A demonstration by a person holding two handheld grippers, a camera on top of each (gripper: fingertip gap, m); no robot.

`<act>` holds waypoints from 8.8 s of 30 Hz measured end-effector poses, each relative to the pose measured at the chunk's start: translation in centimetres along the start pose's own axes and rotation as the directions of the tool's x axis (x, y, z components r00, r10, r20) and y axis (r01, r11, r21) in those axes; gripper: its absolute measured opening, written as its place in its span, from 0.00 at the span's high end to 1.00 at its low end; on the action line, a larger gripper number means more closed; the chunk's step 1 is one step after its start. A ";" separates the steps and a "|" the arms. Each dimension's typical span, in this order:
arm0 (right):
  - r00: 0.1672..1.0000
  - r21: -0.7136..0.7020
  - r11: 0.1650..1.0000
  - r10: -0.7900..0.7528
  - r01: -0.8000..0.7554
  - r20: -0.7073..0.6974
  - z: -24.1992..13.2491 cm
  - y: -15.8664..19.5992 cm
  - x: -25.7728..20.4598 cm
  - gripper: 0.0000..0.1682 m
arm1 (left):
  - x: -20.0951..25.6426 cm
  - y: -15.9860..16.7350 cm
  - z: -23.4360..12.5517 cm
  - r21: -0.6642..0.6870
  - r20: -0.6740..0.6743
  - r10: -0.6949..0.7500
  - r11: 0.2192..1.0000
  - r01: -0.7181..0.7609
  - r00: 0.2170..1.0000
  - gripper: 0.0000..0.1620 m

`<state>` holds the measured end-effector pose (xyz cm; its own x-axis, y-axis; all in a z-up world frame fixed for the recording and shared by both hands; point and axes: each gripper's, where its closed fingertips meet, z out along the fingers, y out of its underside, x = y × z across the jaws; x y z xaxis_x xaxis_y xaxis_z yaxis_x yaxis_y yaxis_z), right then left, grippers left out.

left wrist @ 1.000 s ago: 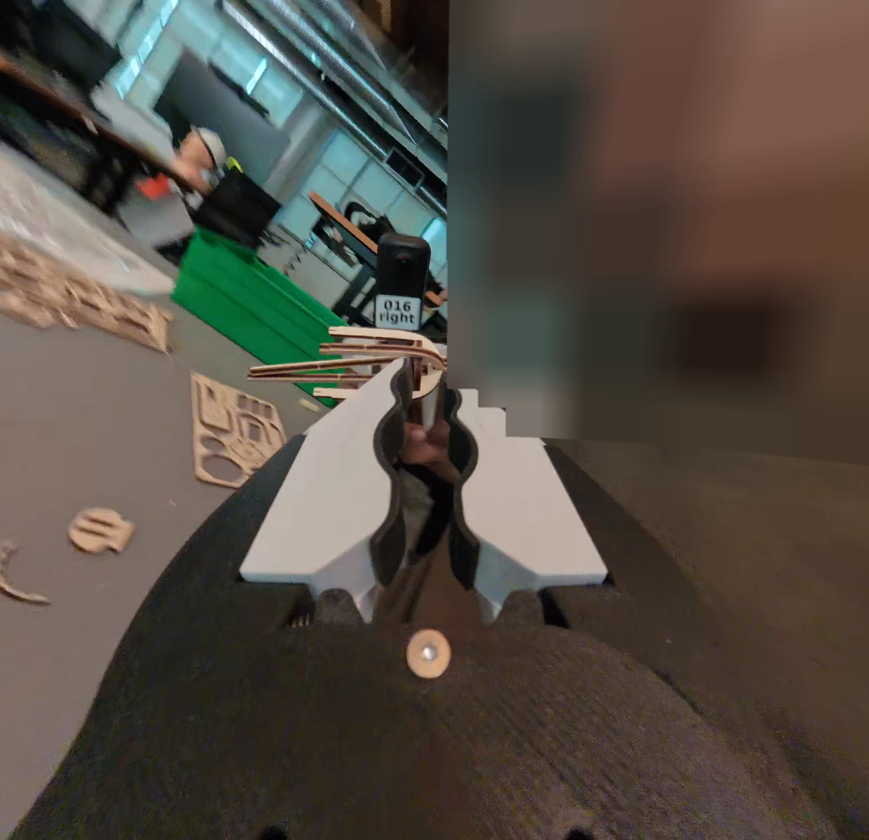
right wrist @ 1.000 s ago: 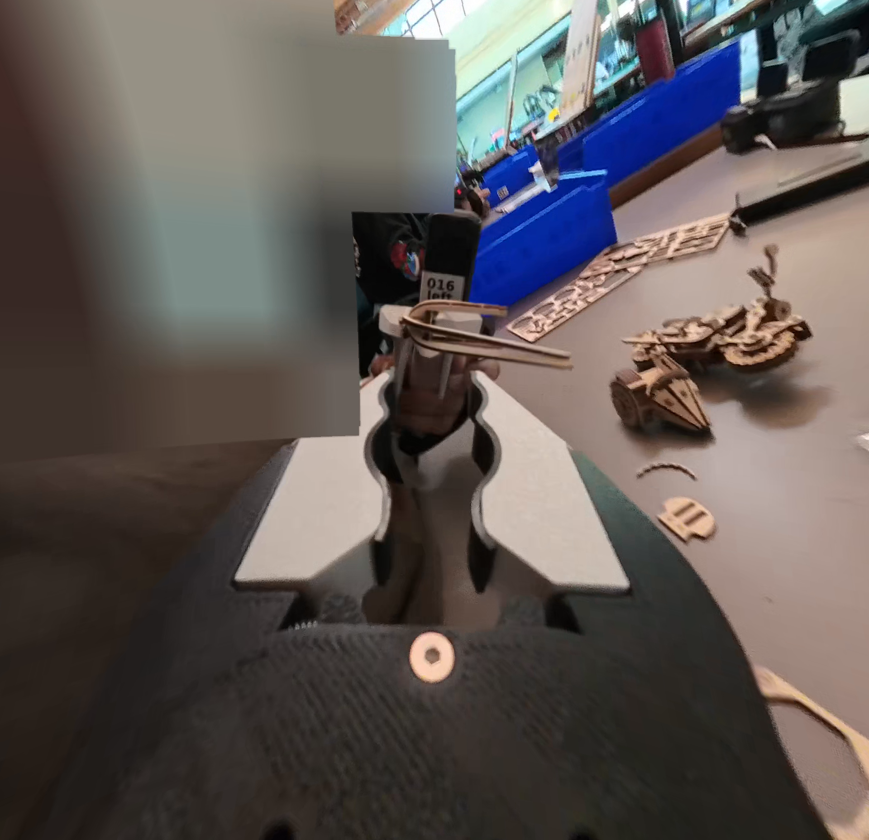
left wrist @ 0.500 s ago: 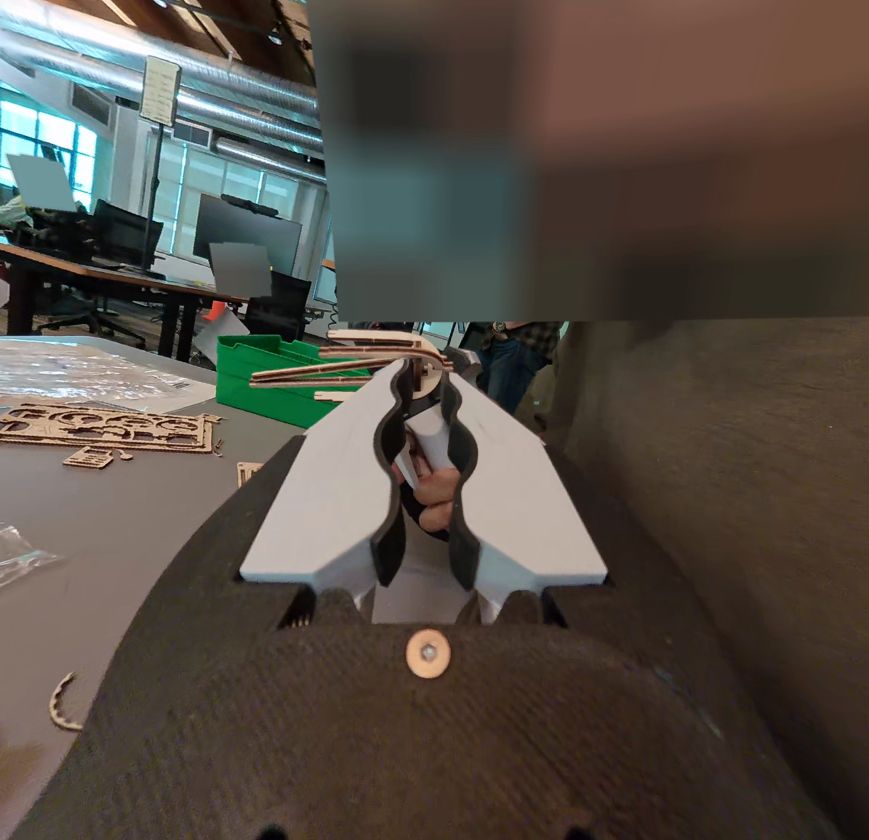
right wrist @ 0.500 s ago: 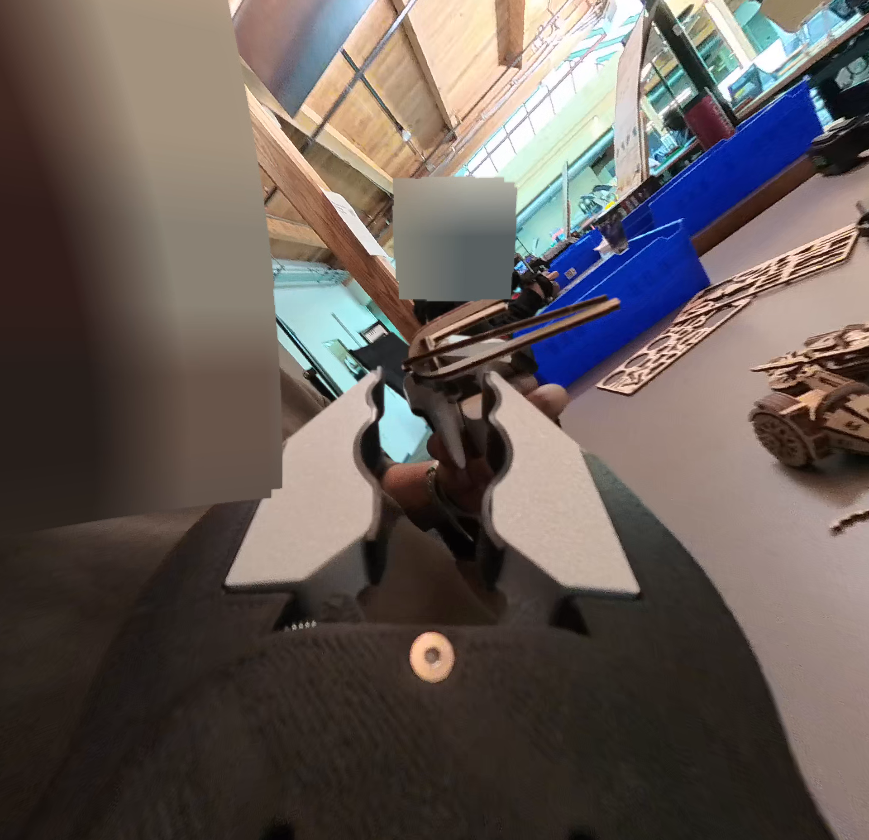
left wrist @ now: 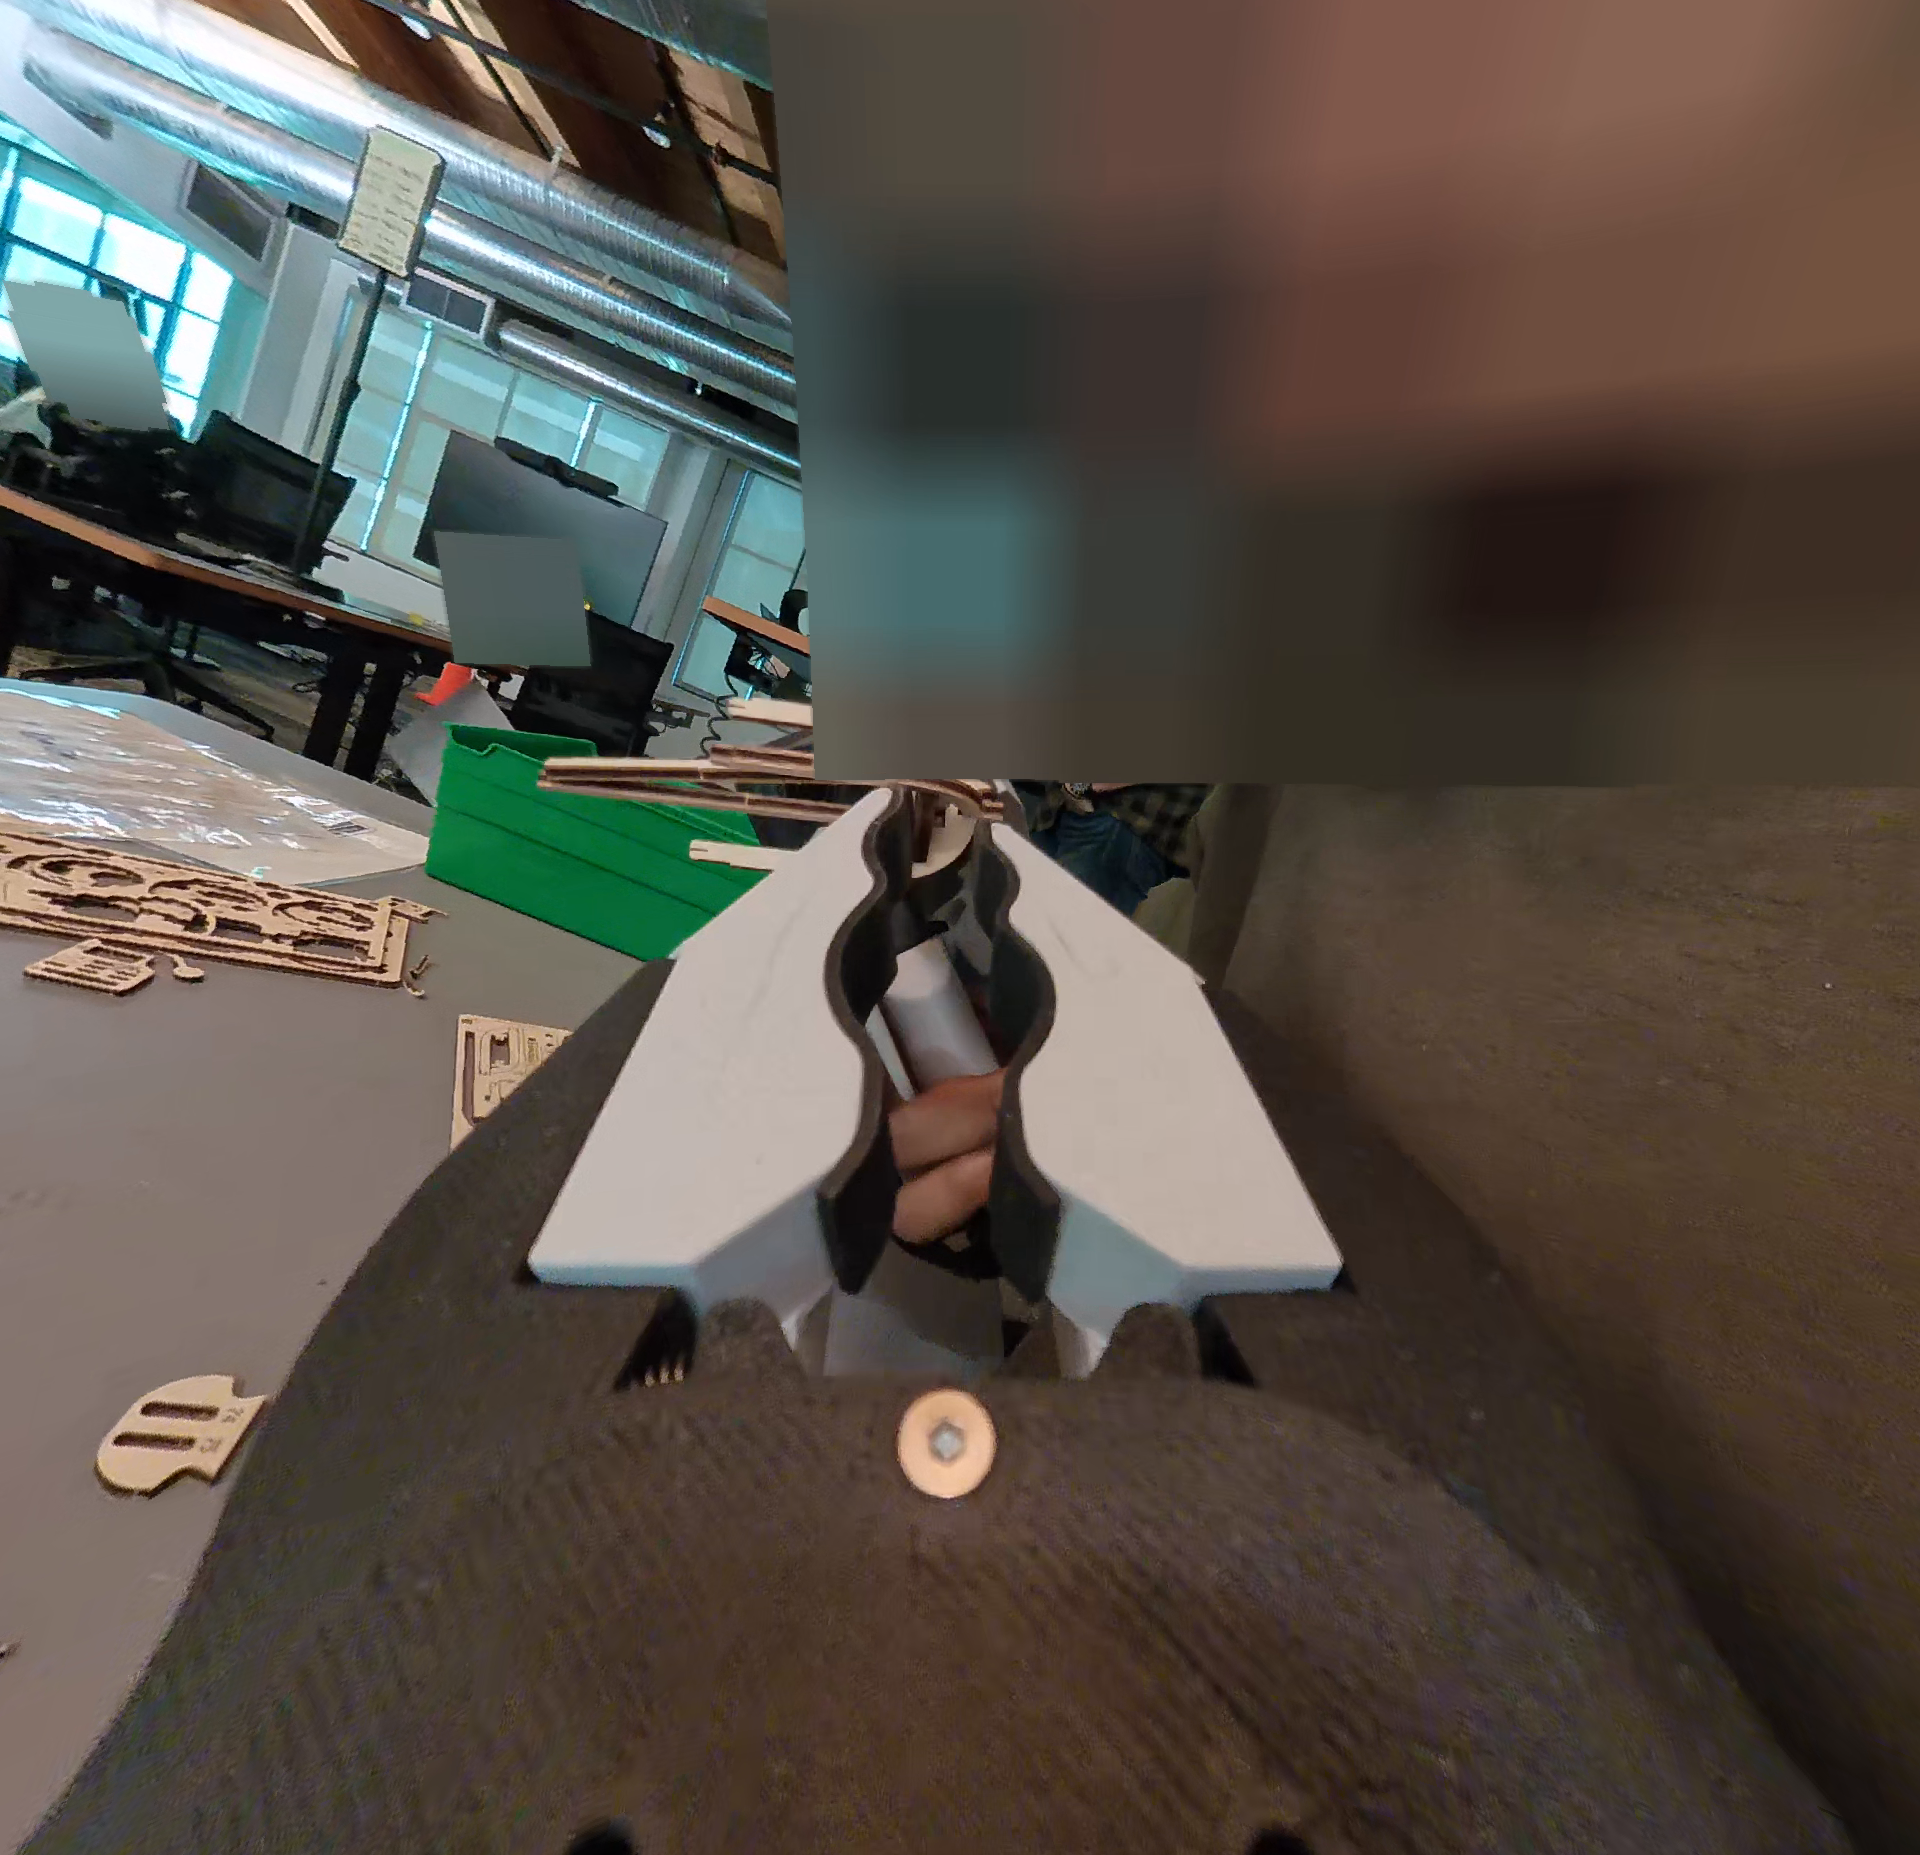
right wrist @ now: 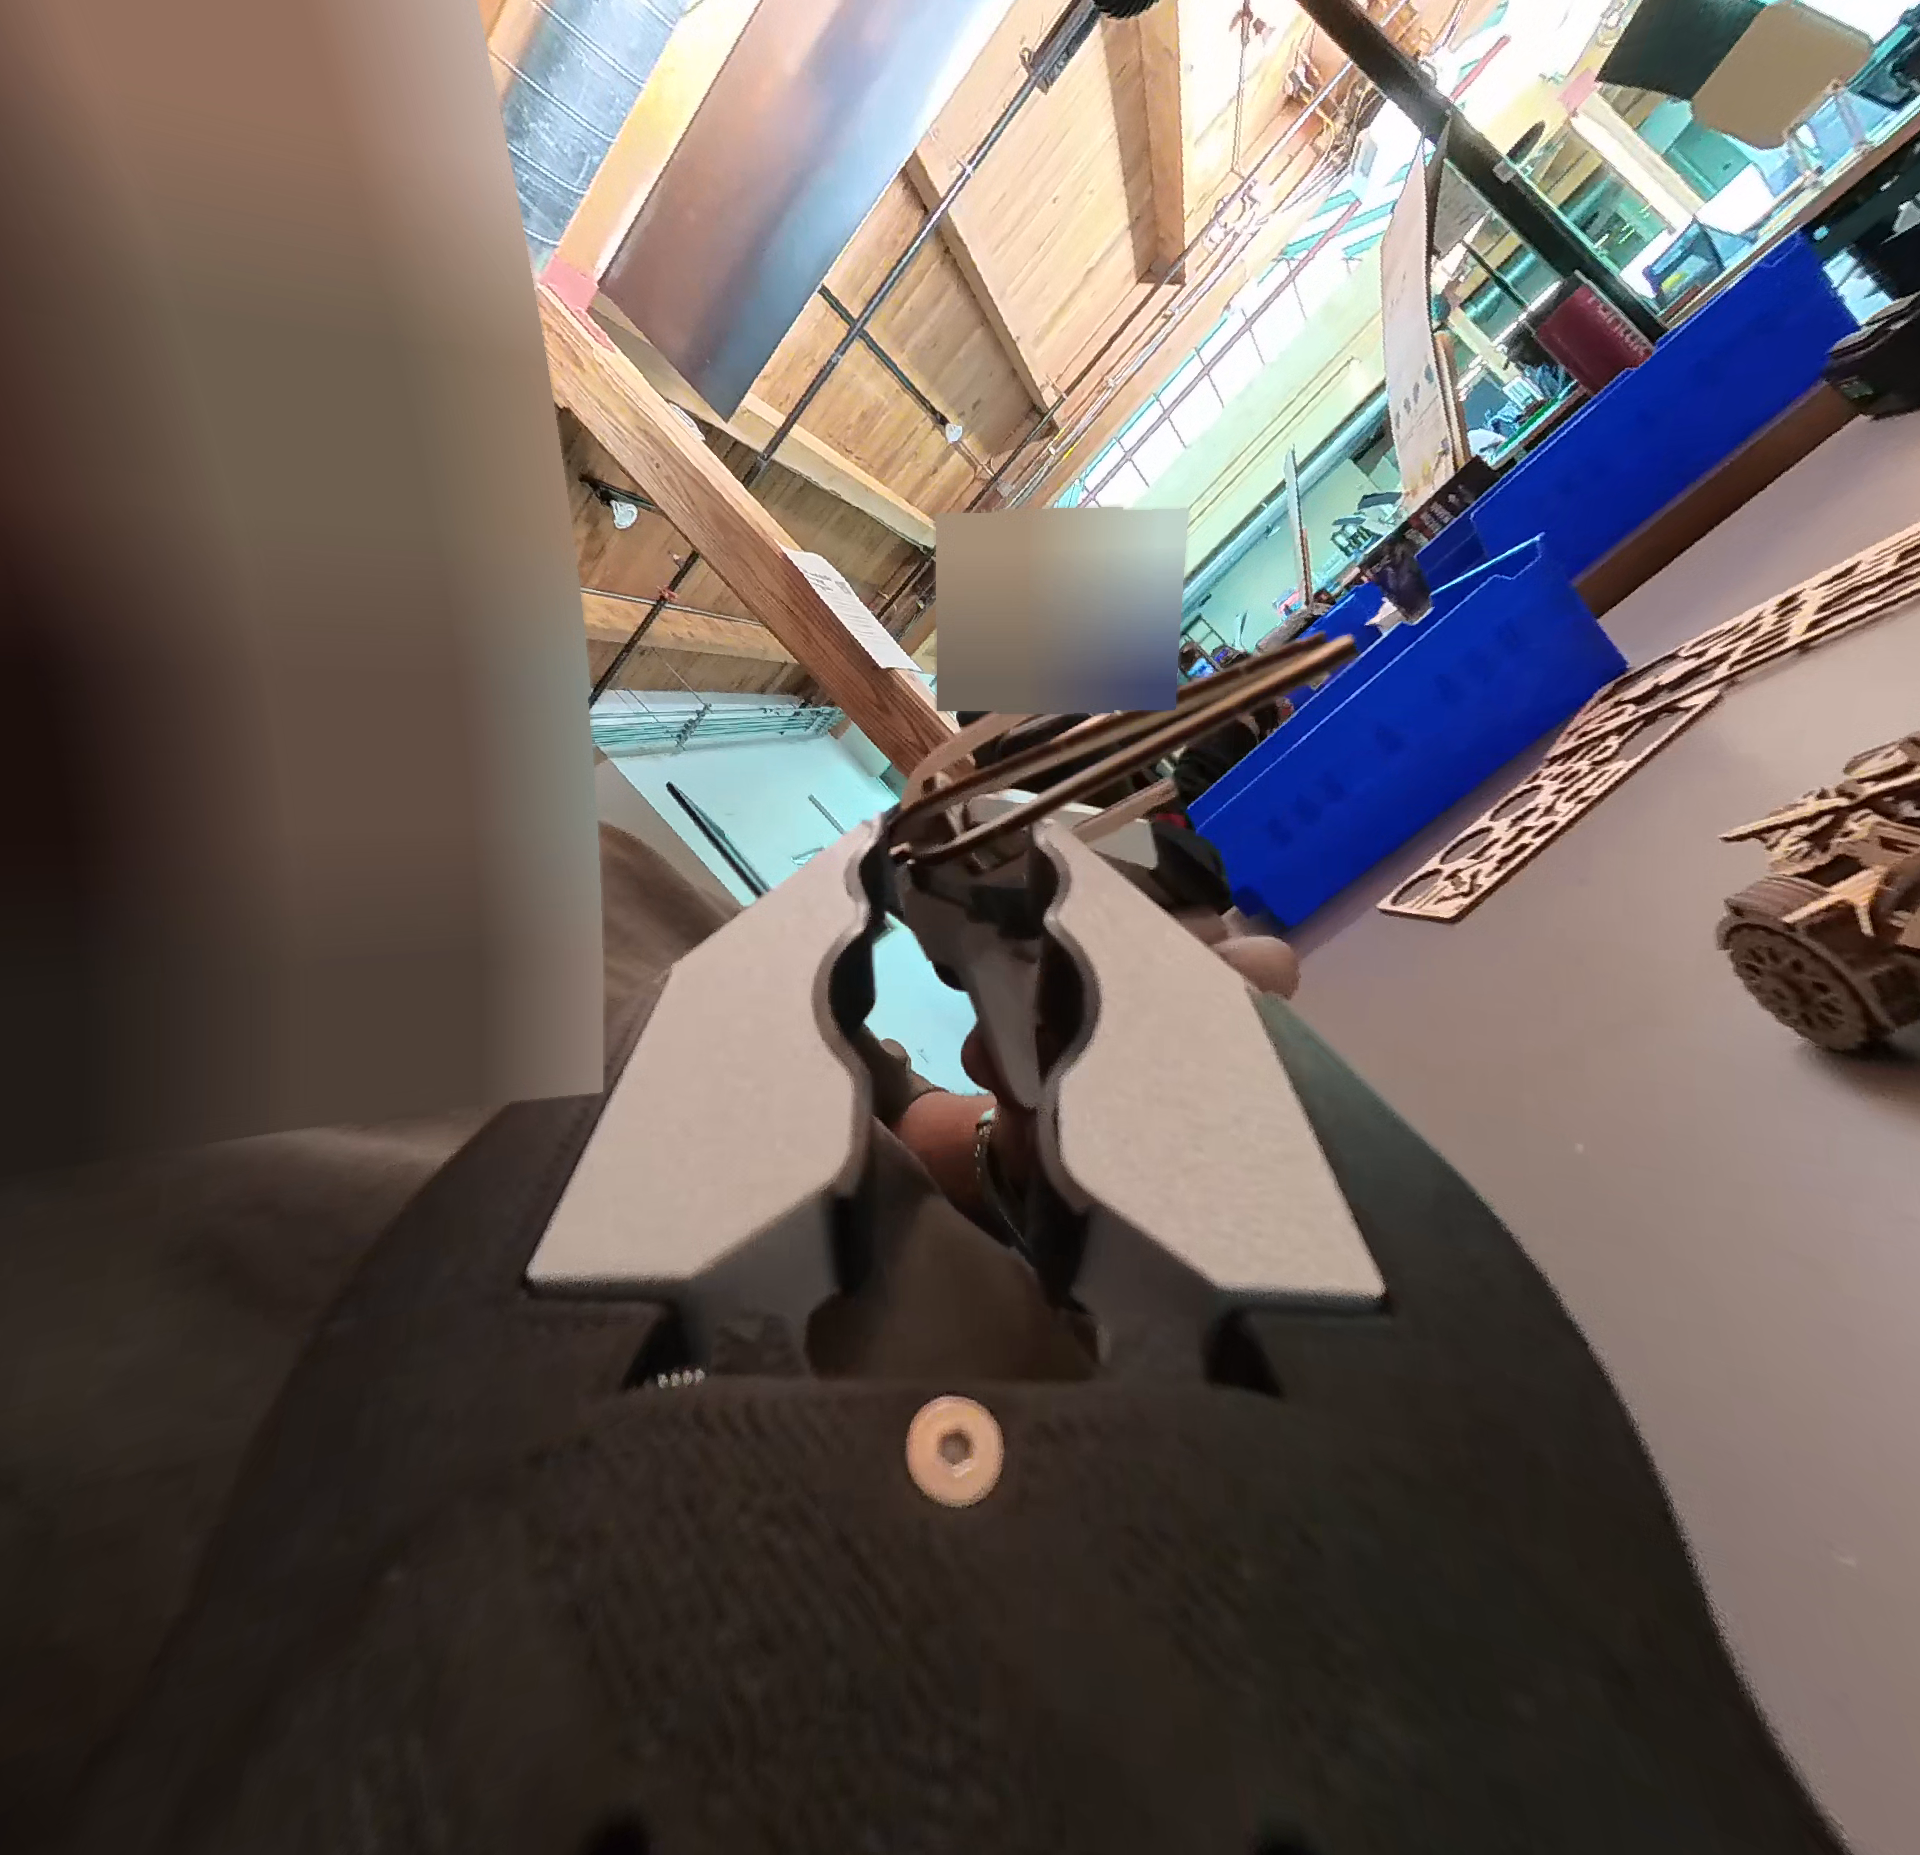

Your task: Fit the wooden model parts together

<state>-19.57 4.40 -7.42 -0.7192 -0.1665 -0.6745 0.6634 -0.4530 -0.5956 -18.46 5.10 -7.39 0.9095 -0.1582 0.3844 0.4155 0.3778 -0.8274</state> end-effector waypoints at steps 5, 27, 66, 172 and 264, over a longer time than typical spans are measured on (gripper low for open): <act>1.000 0.004 1.000 0.014 -0.014 0.002 -0.1 0.1 0.2 0.89 | -0.4 0.1 0.0 0.001 0.001 -0.041 0.999 0.041 0.999 0.93; 0.999 -0.057 0.998 -0.037 0.034 -0.040 -0.6 0.0 1.0 1.00 | -1.4 0.3 -0.6 -0.057 0.032 -0.087 0.994 0.089 0.996 0.99; 0.707 -0.750 0.550 -0.360 -0.367 -0.609 -14.6 9.1 7.3 0.81 | -2.7 7.9 -0.7 -0.429 0.234 -0.214 0.853 0.298 0.948 0.91; 0.560 -0.903 0.293 -0.825 0.315 -0.072 -7.9 8.1 6.4 0.85 | -3.6 10.6 -3.6 -0.642 0.250 -0.146 0.715 0.277 0.957 0.99; 0.373 -0.530 0.697 -0.712 0.483 -0.595 -11.1 -3.5 7.4 0.67 | -12.7 4.3 -5.4 -0.965 0.239 0.882 0.261 0.001 0.406 0.87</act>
<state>-24.90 14.53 -15.15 -0.6176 0.7816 -0.0874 0.2243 0.0685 -0.9721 -28.11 3.79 -18.03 0.7320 0.4870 -0.4764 0.1234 -0.7826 -0.6102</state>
